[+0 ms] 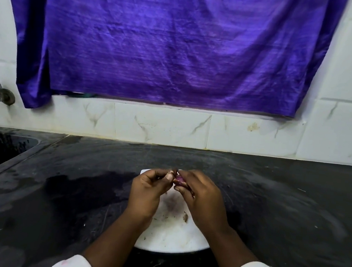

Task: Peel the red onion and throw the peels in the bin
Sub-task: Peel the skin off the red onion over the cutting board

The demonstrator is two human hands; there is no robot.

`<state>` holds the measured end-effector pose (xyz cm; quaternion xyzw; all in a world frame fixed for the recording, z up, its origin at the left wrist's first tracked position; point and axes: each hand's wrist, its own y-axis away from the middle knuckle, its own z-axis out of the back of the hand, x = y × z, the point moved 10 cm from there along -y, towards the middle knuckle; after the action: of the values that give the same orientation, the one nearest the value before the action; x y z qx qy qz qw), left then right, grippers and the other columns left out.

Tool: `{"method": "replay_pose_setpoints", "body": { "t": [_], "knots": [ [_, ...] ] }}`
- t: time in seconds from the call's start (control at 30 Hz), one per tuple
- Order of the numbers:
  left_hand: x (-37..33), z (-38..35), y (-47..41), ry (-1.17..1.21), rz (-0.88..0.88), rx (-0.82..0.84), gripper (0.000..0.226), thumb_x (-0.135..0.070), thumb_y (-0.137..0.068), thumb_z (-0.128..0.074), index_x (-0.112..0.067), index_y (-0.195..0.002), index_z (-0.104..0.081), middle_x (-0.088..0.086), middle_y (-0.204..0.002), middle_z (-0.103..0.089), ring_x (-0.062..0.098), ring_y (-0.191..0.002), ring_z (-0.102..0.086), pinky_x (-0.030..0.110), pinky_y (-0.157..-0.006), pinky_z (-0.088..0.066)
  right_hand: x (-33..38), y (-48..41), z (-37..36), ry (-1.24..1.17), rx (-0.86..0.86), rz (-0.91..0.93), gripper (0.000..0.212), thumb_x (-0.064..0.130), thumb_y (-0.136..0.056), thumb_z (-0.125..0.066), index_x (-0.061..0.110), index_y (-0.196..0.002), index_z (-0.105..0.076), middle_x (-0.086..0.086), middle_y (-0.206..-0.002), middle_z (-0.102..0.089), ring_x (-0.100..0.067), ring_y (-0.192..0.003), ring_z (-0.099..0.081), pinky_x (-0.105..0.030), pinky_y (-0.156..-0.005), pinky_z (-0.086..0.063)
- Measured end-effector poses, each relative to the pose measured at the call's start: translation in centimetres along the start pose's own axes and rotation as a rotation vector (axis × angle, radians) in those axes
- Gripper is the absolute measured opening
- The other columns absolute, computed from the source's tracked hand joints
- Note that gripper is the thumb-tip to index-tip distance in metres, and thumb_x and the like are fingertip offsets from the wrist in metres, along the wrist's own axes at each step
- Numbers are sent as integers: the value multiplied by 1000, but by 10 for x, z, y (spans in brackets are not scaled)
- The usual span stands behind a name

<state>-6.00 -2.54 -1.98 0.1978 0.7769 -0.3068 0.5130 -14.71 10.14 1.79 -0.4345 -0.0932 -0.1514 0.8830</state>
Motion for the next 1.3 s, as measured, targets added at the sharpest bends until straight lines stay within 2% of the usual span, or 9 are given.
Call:
{"method": "replay_pose_setpoints", "body": {
  "t": [0.13, 0.27, 0.37, 0.57, 0.77, 0.93, 1.07, 1.2, 1.3],
  "knots": [
    [-23, -3, 4, -448, -287, 48, 25, -4, -91, -74, -22, -107, -78, -7, -103, -79, 9, -100, -75, 32, -87, -63, -17, 4, -2, 10, 37, -81, 39, 33, -92, -68, 29, -131, -63, 9, -115, -60, -10, -107, -56, -26, -84, -53],
    [-36, -19, 14, -676, -512, 149, 21, -8, -89, -78, -22, -104, -77, -10, -102, -74, 14, -97, -72, 30, -83, -62, -17, 4, -4, 7, 79, -64, 40, 34, -92, -67, 35, -132, -60, 11, -116, -57, -10, -107, -54, -29, -85, -52],
    [-40, -16, 13, -744, -571, 95, 15, -8, -87, -80, -20, -96, -78, -11, -92, -74, 12, -88, -71, 35, -78, -61, -14, 4, -5, 5, 89, -43, 39, 37, -93, -65, 37, -131, -60, 11, -115, -57, -13, -103, -55, -32, -86, -51],
    [-39, -8, 10, -726, -546, 52, 14, -7, -85, -81, -20, -89, -80, -12, -86, -76, 12, -84, -72, 31, -74, -60, -16, 3, -6, -36, 103, -50, 34, 40, -93, -64, 43, -126, -61, 16, -117, -57, -16, -101, -54, -31, -88, -47],
    [-9, 0, -3, -285, -154, 68, 14, 10, -88, -71, -1, -85, -79, 6, -76, -79, 18, -74, -76, 28, -71, -62, -18, 0, 1, -146, 91, -45, 32, 30, -90, -70, 39, -120, -68, 20, -115, -61, -13, -102, -58, -29, -87, -50],
    [2, 3, -4, -83, -30, 47, 7, 9, -91, -67, 9, -92, -74, 13, -74, -76, 18, -69, -75, 25, -65, -63, -9, -1, 10, -148, 38, -22, 31, 28, -89, -71, 37, -118, -71, 17, -114, -64, -13, -101, -59, -27, -86, -49],
    [1, 3, -5, -98, -45, 75, 11, 10, -91, -66, 5, -94, -75, 16, -81, -77, 22, -74, -75, 27, -68, -64, -15, 1, 3, -183, 71, -64, 32, 32, -89, -70, 39, -120, -68, 19, -114, -61, -11, -101, -59, -32, -85, -53],
    [-1, -6, -4, -168, -87, 146, 24, 13, -85, -73, -8, -97, -75, 8, -91, -79, 21, -83, -75, 32, -77, -64, -25, 1, 1, -286, 71, -112, 32, 30, -92, -68, 38, -123, -67, 21, -111, -59, -7, -102, -60, -36, -82, -55],
    [-2, -6, -3, -219, -109, 137, 19, 8, -83, -77, -6, -95, -74, 6, -93, -78, 24, -85, -73, 34, -76, -64, -25, 2, -2, -267, 103, -108, 35, 28, -91, -70, 40, -124, -66, 22, -111, -58, -7, -102, -59, -34, -84, -55]
  ]
}}
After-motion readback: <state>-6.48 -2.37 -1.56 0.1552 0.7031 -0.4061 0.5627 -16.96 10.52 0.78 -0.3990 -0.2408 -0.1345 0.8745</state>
